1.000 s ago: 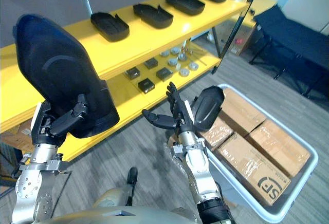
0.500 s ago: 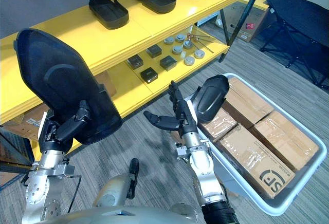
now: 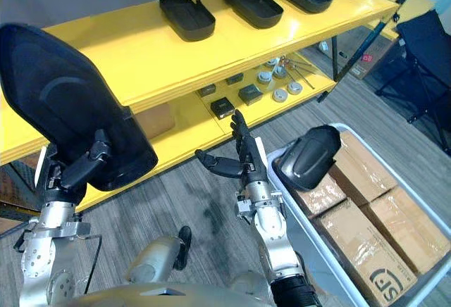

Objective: Walk over and take three plastic housings, then place them on the shelf

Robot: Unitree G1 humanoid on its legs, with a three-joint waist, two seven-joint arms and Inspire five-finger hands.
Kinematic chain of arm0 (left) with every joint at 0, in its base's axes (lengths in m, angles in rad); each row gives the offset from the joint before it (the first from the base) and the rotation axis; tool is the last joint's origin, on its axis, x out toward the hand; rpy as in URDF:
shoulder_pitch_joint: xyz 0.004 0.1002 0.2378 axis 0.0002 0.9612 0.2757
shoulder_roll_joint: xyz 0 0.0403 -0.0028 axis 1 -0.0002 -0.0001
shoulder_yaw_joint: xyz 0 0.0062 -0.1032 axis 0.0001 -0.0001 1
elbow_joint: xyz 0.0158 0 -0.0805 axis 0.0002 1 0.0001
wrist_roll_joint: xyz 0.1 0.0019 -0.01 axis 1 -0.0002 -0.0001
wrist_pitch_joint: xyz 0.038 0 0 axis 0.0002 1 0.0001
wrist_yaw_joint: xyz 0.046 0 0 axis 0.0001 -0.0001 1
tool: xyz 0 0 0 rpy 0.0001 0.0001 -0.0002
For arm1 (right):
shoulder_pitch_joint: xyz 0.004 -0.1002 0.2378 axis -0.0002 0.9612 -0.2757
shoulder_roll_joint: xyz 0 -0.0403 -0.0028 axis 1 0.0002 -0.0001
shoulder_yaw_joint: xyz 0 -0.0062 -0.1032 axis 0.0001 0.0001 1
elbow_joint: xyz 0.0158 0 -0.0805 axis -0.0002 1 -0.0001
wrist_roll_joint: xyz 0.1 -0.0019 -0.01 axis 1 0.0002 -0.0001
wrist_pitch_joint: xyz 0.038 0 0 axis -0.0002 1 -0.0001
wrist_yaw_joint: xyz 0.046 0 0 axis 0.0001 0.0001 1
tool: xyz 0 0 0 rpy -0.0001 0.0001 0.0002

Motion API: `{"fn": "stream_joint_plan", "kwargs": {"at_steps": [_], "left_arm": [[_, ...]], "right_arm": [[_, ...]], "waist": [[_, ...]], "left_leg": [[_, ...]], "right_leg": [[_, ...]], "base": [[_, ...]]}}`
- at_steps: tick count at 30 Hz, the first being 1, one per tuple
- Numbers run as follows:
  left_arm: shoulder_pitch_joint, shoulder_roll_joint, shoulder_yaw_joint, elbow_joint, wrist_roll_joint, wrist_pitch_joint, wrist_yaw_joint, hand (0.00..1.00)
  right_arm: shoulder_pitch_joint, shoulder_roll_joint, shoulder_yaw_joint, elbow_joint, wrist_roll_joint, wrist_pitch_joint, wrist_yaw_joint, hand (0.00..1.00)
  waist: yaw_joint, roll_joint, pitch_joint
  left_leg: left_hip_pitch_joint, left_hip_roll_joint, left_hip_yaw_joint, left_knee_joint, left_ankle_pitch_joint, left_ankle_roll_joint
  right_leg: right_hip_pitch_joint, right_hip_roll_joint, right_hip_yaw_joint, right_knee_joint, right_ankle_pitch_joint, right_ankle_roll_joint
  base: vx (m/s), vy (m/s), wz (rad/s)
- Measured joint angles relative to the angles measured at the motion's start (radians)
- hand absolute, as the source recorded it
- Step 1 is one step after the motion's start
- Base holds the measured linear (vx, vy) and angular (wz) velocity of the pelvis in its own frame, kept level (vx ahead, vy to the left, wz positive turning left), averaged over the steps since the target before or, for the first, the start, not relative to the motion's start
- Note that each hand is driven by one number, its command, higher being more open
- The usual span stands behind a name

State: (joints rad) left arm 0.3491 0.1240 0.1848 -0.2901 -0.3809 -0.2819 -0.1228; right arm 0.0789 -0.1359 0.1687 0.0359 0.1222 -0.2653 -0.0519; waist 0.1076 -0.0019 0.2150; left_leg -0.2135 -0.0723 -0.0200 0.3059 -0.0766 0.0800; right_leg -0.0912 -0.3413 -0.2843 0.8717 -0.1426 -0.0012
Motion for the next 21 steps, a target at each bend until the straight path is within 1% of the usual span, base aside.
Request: {"fn": "stream_joint_plan", "kwargs": {"at_steps": [1, 2, 4, 5, 6, 8, 9, 10, 11, 12, 13, 14, 15, 17, 18, 19, 20, 21], "left_arm": [[-0.004, 0.001, 0.003, 0.000, -0.002, 0.000, 0.014, 0.00], [-0.018, 0.003, 0.009, 0.000, -0.004, 0.001, 0.017, 0.00], [-0.049, 0.009, 0.007, 0.000, -0.010, 0.001, 0.024, 0.00], [-0.072, 0.011, 0.005, 0.002, -0.010, 0.003, 0.031, 0.00], [-0.081, 0.011, -0.002, 0.003, -0.010, 0.003, 0.039, 0.00], [-0.074, 0.011, -0.018, 0.005, -0.010, 0.003, 0.053, 0.00], [-0.062, 0.011, -0.047, 0.007, -0.009, 0.003, 0.054, 0.00], [-0.061, 0.011, -0.052, 0.007, -0.009, 0.003, 0.054, 0.00], [-0.054, 0.009, -0.060, 0.007, -0.009, 0.003, 0.052, 0.00], [-0.033, -0.005, -0.068, 0.009, -0.010, 0.004, 0.053, 0.00], [-0.016, -0.011, -0.072, 0.008, -0.010, 0.004, 0.052, 0.00], [0.005, -0.016, -0.074, 0.008, -0.009, 0.004, 0.046, 0.00], [0.014, -0.020, -0.074, 0.008, -0.009, 0.005, 0.046, 0.00], [0.015, -0.034, -0.074, 0.008, -0.009, 0.007, 0.050, 0.00], [0.011, -0.038, -0.074, 0.008, -0.009, 0.008, 0.049, 0.00], [0.012, -0.035, -0.075, 0.008, -0.009, 0.009, 0.047, 0.00], [0.011, -0.034, -0.079, 0.011, -0.009, 0.009, 0.048, 0.00], [0.011, -0.034, -0.085, 0.011, -0.009, 0.009, 0.049, 0.00]], "right_arm": [[-0.004, -0.002, -0.004, -0.001, 0.000, -0.015, 0.003, 1.00], [-0.010, -0.009, -0.014, -0.004, 0.000, -0.024, 0.006, 1.00], [-0.026, -0.023, -0.039, -0.008, 0.002, -0.027, 0.010, 1.00], [-0.037, -0.036, -0.064, -0.009, 0.002, -0.027, 0.014, 1.00], [-0.043, -0.050, -0.081, -0.010, 0.003, -0.027, 0.016, 1.00], [-0.043, -0.062, -0.092, -0.015, 0.003, -0.027, 0.019, 1.00], [-0.027, -0.065, -0.107, -0.045, 0.004, -0.027, 0.022, 1.00], [-0.022, -0.065, -0.110, -0.054, 0.005, -0.027, 0.023, 1.00], [-0.014, -0.066, -0.110, -0.086, 0.009, -0.028, 0.030, 1.00], [-0.016, -0.071, -0.109, -0.102, 0.009, -0.030, 0.043, 1.00], [-0.015, -0.071, -0.108, -0.106, 0.010, -0.030, 0.044, 1.00], [-0.017, -0.074, -0.109, -0.117, 0.017, -0.030, 0.044, 1.00], [-0.017, -0.079, -0.110, -0.126, 0.024, -0.031, 0.045, 1.00], [-0.014, -0.087, -0.120, -0.131, 0.036, -0.033, 0.047, 1.00], [-0.012, -0.094, -0.127, -0.132, 0.045, -0.036, 0.047, 1.00], [-0.010, -0.095, -0.133, -0.132, 0.037, -0.046, 0.038, 1.00], [-0.009, -0.094, -0.138, -0.132, 0.015, -0.069, 0.026, 1.00], [-0.009, -0.095, -0.143, -0.137, -0.003, -0.088, 0.016, 1.00]], "waist": [[-0.004, 0.011, 0.000], [-0.007, 0.018, 0.001], [-0.007, 0.021, 0.000], [-0.012, 0.020, -0.001], [-0.023, 0.020, -0.001], [-0.036, 0.019, -0.004], [-0.047, 0.009, -0.015], [-0.047, 0.005, -0.018], [-0.043, -0.013, -0.028], [-0.044, 0.001, -0.036], [-0.044, 0.015, -0.046], [-0.043, 0.032, -0.058], [-0.041, 0.042, -0.064], [-0.037, 0.051, -0.064], [-0.039, 0.055, -0.061], [-0.037, 0.056, -0.058], [-0.037, 0.054, -0.058], [-0.038, 0.055, -0.060]], "left_leg": [[0.038, -0.004, -0.020, -0.029, 0.003, 0.006], [0.069, -0.007, -0.041, -0.057, 0.005, 0.009], [0.092, -0.015, -0.071, -0.083, 0.007, 0.010], [0.104, -0.029, -0.092, -0.087, 0.005, 0.007], [0.121, -0.047, -0.121, -0.085, 0.002, 0.001], [0.141, -0.069, -0.159, -0.079, -0.006, -0.007], [0.152, -0.100, -0.218, -0.060, -0.033, -0.012], [0.152, -0.105, -0.224, -0.055, -0.040, -0.011], [0.150, -0.124, -0.237, -0.026, -0.083, -0.012], [0.150, -0.100, -0.218, 0.010, -0.137, -0.009], [0.148, -0.068, -0.190, 0.022, -0.157, -0.015], [0.151, -0.014, -0.138, 0.034, -0.171, -0.034], [0.152, 0.013, -0.116, 0.046, -0.167, -0.052], [0.118, 0.038, -0.065, 0.163, -0.170, -0.078], [0.059, 0.066, -0.008, 0.313, -0.171, -0.126], [0.017, 0.119, 0.072, 0.433, -0.192, -0.135], [0.009, 0.164, 0.124, 0.453, -0.209, -0.127], [0.010, 0.196, 0.154, 0.437, -0.215, -0.121]], "right_leg": [[-0.029, 0.041, 0.017, -0.024, -0.050, 0.015], [-0.055, 0.090, 0.021, -0.105, -0.087, 0.018], [-0.099, 0.148, 0.034, -0.246, -0.091, 0.025], [-0.134, 0.177, 0.071, -0.344, -0.078, 0.044], [-0.160, 0.190, 0.113, -0.412, -0.059, 0.066], [-0.174, 0.205, 0.167, -0.477, -0.034, 0.085], [-0.166, 0.205, 0.217, -0.536, 0.016, 0.065], [-0.162, 0.204, 0.221, -0.543, 0.025, 0.060], [-0.140, 0.200, 0.230, -0.572, 0.079, 0.041], [-0.119, 0.201, 0.201, -0.569, 0.114, 0.051], [-0.105, 0.211, 0.179, -0.575, 0.106, 0.040], [-0.085, 0.227, 0.146, -0.578, 0.094, 0.031], [-0.069, 0.239, 0.128, -0.580, 0.083, 0.023], [-0.018, 0.254, 0.093, -0.612, 0.076, 0.012], [0.035, 0.261, 0.070, -0.644, 0.069, 0.004], [0.090, 0.263, 0.055, -0.672, 0.066, 0.000], [0.126, 0.257, 0.045, -0.691, 0.066, -0.001], [0.146, 0.250, 0.041, -0.704, 0.066, 0.000]], "base": [[0.27, 0.122, 0.39], [0.22, 0.081, 0.41], [0.20, 0.015, 0.55], [0.24, -0.029, 0.91], [0.22, -0.049, 0.91], [0.27, -0.139, 1.05], [0.26, -0.163, 1.10], [0.28, -0.208, 1.12], [0.22, -0.186, 0.70], [0.28, -0.227, 0.71], [0.29, -0.225, 0.62], [0.29, -0.221, 0.50], [0.34, -0.248, 0.56], [0.25, -0.159, 0.44], [0.21, -0.069, 0.44], [0.23, -0.051, 0.44], [0.17, -0.017, 0.25], [0.14, 0.017, 0.17]]}}
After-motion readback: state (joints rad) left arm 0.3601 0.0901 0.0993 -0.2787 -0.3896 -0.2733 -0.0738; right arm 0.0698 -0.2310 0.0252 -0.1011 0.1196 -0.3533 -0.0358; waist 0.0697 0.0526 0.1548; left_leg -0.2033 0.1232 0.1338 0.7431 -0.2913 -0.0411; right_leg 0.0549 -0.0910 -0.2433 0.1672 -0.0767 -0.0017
